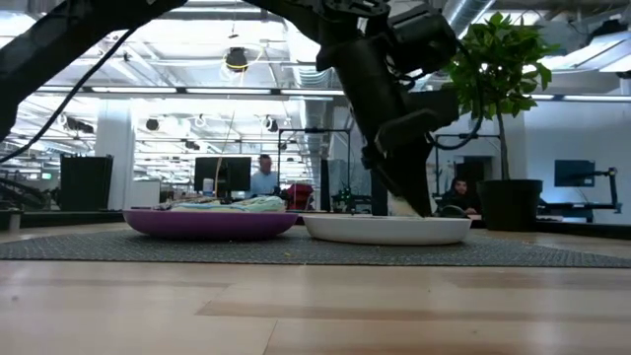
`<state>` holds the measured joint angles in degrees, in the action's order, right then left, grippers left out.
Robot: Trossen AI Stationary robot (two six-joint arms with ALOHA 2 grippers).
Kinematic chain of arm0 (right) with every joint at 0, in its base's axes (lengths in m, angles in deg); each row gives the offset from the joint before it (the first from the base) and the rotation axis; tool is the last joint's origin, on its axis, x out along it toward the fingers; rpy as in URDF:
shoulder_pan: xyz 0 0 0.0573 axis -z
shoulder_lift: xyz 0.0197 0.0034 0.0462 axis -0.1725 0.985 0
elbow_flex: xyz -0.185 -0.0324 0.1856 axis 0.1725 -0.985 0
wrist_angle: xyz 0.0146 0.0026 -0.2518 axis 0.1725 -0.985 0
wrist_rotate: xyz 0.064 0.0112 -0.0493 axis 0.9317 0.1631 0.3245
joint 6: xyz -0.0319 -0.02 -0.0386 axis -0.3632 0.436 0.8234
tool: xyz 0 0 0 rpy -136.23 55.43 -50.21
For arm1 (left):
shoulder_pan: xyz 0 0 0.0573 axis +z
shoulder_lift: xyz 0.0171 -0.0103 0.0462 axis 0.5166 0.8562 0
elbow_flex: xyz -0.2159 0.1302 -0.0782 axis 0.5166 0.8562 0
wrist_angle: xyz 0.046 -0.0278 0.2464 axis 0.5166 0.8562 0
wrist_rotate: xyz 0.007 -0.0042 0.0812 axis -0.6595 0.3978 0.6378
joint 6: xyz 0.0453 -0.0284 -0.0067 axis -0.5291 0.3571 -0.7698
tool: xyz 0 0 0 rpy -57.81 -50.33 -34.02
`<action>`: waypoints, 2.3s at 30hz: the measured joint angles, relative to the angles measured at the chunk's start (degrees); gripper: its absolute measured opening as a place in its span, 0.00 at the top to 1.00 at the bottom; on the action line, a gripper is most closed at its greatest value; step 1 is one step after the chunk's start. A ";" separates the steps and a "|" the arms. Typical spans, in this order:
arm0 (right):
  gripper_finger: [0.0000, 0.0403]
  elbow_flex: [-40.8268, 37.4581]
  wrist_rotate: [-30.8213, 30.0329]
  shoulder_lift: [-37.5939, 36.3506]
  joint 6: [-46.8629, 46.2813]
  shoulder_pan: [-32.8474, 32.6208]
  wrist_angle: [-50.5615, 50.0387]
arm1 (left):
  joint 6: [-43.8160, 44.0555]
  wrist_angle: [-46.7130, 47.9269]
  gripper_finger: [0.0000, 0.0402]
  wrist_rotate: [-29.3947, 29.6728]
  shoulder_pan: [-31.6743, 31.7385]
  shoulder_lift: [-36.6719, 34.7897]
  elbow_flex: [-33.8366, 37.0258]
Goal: Pick & Place donuts
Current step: Put the small green donut on the white plate, then return to Home Position
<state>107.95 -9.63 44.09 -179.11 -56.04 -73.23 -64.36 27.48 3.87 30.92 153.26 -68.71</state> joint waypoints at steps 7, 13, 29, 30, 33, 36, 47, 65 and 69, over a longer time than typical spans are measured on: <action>1.00 0.00 -0.05 0.00 -3.06 -0.02 -2.52 | 1.88 2.07 0.51 -0.25 0.31 0.11 -0.38; 1.00 0.00 -1.36 0.00 -5.47 -0.02 -3.71 | 2.75 2.96 0.51 -1.34 0.24 0.11 -0.38; 1.00 0.00 -1.71 0.00 -5.53 0.57 -4.51 | 4.59 6.27 0.50 -2.43 0.81 0.07 -0.38; 1.00 0.00 -1.71 0.00 -5.53 0.57 -4.51 | 4.09 6.40 0.49 -2.63 0.83 0.07 -0.38; 1.00 0.00 -1.71 0.00 -5.53 0.55 -4.51 | 3.70 6.32 0.44 -2.77 0.85 0.07 -0.38; 1.00 0.00 -1.71 0.00 -5.55 0.55 -4.46 | 4.23 6.37 0.37 -1.83 0.83 0.07 -0.38; 1.00 0.00 -1.71 0.02 -5.55 0.55 -4.01 | 4.38 6.73 0.25 -1.48 0.83 0.05 -0.36; 1.00 0.00 -1.69 0.03 -4.14 0.52 -3.84 | 9.52 10.75 0.25 -3.05 0.92 -1.26 -2.23; 1.00 0.00 -1.69 0.04 -3.75 0.52 -3.84 | 9.47 12.99 0.25 -3.03 0.92 -1.27 -6.28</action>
<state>107.95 -11.32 44.13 -182.87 -55.52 -77.06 -54.89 40.47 0.84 31.83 151.98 -74.98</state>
